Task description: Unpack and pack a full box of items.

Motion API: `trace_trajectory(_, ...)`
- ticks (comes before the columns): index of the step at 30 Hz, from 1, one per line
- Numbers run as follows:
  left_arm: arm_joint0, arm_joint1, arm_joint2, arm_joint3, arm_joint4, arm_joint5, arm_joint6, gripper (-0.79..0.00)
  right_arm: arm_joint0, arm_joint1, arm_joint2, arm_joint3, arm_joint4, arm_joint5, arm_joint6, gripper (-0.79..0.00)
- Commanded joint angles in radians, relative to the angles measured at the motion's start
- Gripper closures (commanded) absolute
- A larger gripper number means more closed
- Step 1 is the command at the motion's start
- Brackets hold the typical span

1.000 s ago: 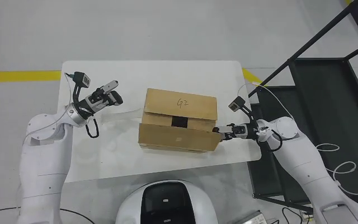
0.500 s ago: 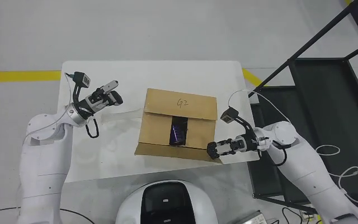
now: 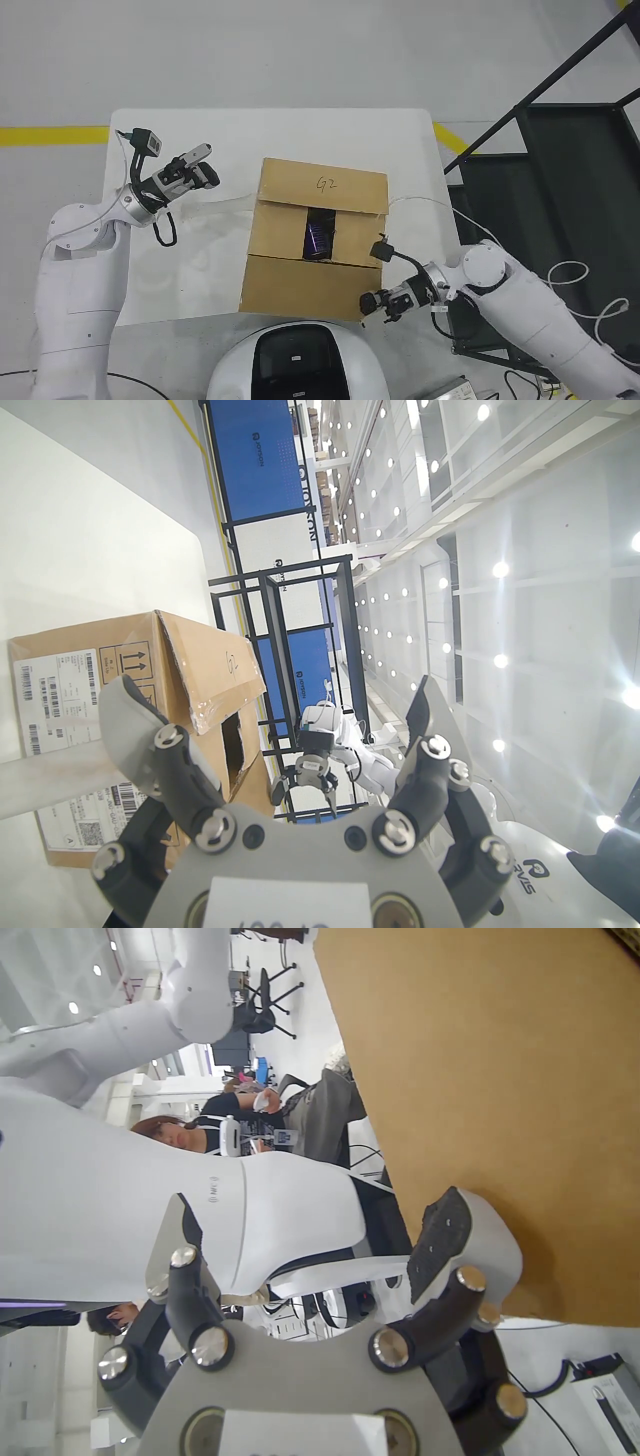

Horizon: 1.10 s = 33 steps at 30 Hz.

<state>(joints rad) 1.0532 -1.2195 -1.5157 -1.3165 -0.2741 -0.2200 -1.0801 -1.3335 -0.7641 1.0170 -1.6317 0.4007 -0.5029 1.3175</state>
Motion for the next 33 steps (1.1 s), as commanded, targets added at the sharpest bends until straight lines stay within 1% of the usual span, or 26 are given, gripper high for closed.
trace_trajectory(1, 0.0, 0.0, 0.0, 0.0, 0.0, 0.0, 0.0, -0.785, 0.013, 0.003, -0.037, 0.013, -0.022, -0.034, -0.034, -0.785)
trace_trajectory(3, 0.0, 0.0, 0.0, 0.0, 0.0, 0.0, 0.0, -0.785, 0.024, 0.009, -0.063, 0.036, -0.073, -0.07, -0.07, -0.785)
trace_trajectory(7, 0.0, 0.0, 0.0, 0.0, 0.0, 0.0, 0.0, -0.785, 0.039, 0.017, -0.093, 0.093, -0.118, -0.123, -0.123, -0.785)
trace_trajectory(10, 0.0, 0.0, 0.0, 0.0, 0.0, 0.0, 0.0, -0.785, 0.048, 0.02, -0.085, 0.147, -0.148, -0.179, -0.179, -0.785)
trace_trajectory(12, 0.0, 0.0, 0.0, 0.0, 0.0, 0.0, 0.0, -0.785, 0.044, 0.018, -0.079, 0.173, -0.173, -0.198, -0.225, -0.785)
trace_trajectory(18, 0.0, 0.0, 0.0, 0.0, 0.0, 0.0, 0.0, -0.785, 0.044, 0.012, -0.062, 0.223, -0.089, -0.209, -0.286, -0.785)
trace_trajectory(21, 0.0, 0.0, 0.0, 0.0, 0.0, 0.0, 0.0, -0.785, 0.054, 0.01, -0.059, 0.247, -0.039, -0.194, -0.258, -0.785)
trace_trajectory(25, 0.0, 0.0, 0.0, 0.0, 0.0, 0.0, 0.0, -0.785, 0.055, 0.012, -0.044, 0.266, 0.036, -0.202, -0.202, -0.785)
trace_trajectory(30, 0.0, 0.0, 0.0, 0.0, 0.0, 0.0, 0.0, -0.785, 0.063, 0.012, -0.031, 0.283, 0.056, -0.174, -0.189, -0.785)
trace_trajectory(33, 0.0, 0.0, 0.0, 0.0, 0.0, 0.0, 0.0, -0.785, 0.054, 0.021, 0.004, 0.271, 0.088, -0.172, -0.172, -0.785)
